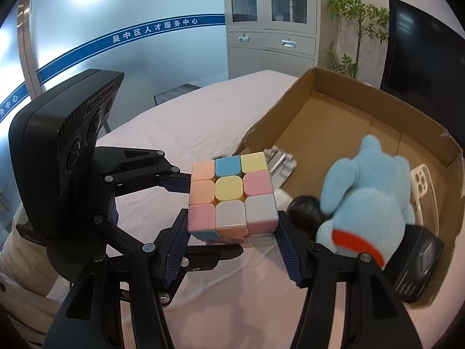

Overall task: Organize objects
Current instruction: 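Lift the Rubik's cube and carry it over the box with the left gripper, then open the left gripper to drop the cube into the box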

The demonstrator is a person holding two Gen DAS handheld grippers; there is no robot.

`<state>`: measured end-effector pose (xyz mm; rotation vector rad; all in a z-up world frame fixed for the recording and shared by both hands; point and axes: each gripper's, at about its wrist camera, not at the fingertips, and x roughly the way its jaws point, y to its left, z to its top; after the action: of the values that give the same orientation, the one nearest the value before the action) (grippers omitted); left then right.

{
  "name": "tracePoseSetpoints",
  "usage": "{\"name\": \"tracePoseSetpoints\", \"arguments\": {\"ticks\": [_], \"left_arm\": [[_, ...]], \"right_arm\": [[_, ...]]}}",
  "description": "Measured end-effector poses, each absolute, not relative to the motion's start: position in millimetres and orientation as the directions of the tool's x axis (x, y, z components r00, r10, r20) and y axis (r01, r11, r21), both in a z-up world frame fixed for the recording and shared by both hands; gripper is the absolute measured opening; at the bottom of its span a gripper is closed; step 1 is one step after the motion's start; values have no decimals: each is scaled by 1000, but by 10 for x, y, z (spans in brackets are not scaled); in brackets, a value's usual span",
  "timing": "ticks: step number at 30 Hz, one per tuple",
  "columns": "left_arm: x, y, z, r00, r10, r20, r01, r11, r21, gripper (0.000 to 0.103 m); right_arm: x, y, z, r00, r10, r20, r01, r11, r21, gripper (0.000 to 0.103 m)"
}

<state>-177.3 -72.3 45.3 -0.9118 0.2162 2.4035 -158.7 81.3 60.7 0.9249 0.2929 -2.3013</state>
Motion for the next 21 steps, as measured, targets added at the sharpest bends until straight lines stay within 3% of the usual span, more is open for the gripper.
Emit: {"name": "tracePoseSetpoints", "arguments": {"ticks": [9, 21], "left_arm": [[-2458, -749, 585, -622, 430, -654, -550, -835, -26, 61], [-3138, -751, 113, -562, 408, -719, -529, -846, -66, 61]], "right_arm": [[-2249, 812, 646, -562, -494, -664, 631, -775, 42, 55], [-2850, 827, 197, -498, -518, -695, 626, -770, 126, 57]]}}
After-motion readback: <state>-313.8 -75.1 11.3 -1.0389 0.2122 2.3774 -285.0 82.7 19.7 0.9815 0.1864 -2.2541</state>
